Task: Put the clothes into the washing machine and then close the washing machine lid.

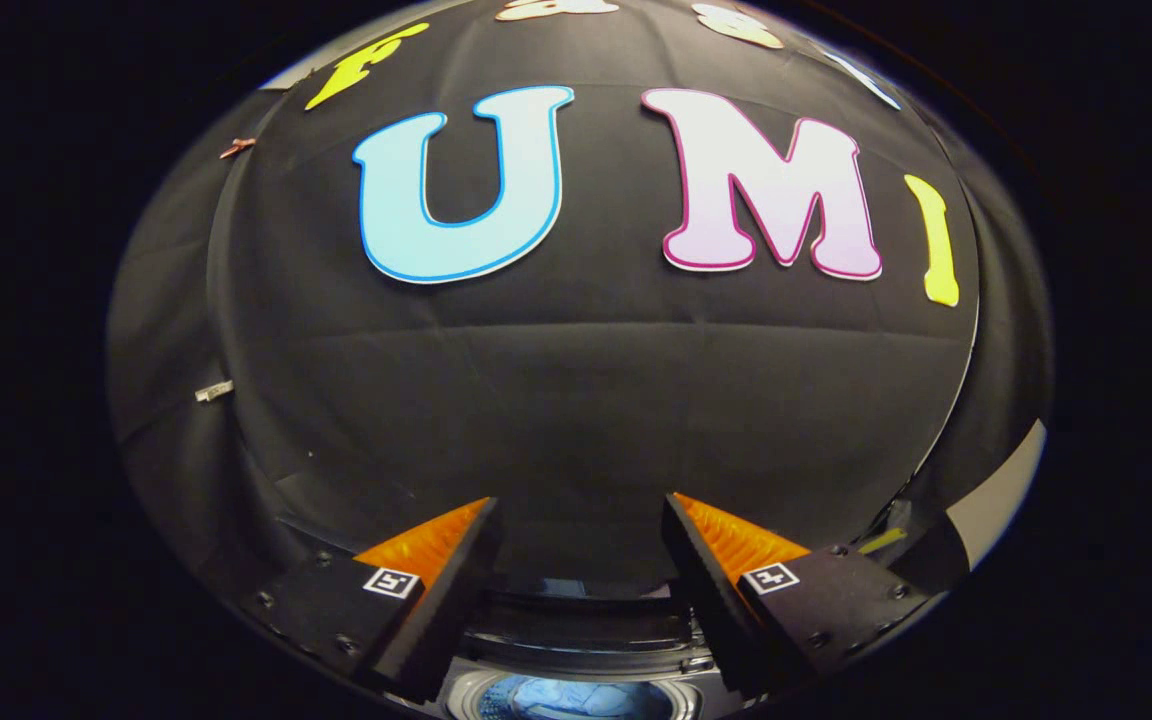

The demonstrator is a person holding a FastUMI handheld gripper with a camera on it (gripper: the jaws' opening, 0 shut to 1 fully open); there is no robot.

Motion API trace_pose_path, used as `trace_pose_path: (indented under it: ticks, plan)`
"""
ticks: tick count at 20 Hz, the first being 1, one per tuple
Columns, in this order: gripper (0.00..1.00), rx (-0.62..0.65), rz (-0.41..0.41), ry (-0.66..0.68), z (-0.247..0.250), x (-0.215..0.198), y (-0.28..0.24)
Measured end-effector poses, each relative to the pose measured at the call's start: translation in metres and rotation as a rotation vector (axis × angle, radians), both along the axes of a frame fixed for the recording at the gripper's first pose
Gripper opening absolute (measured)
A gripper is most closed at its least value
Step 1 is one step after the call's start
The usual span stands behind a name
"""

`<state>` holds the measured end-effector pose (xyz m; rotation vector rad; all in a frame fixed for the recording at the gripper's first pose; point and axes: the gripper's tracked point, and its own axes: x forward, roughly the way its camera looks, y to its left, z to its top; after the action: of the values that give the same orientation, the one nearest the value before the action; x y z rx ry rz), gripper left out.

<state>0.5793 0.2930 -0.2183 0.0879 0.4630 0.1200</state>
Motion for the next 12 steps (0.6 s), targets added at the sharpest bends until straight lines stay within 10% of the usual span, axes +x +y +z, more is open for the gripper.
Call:
trace_pose_path:
  ticks: [12]
  plan:
    - [1.00, -0.014, 0.038, -0.043, 0.006, -0.034, 0.000]
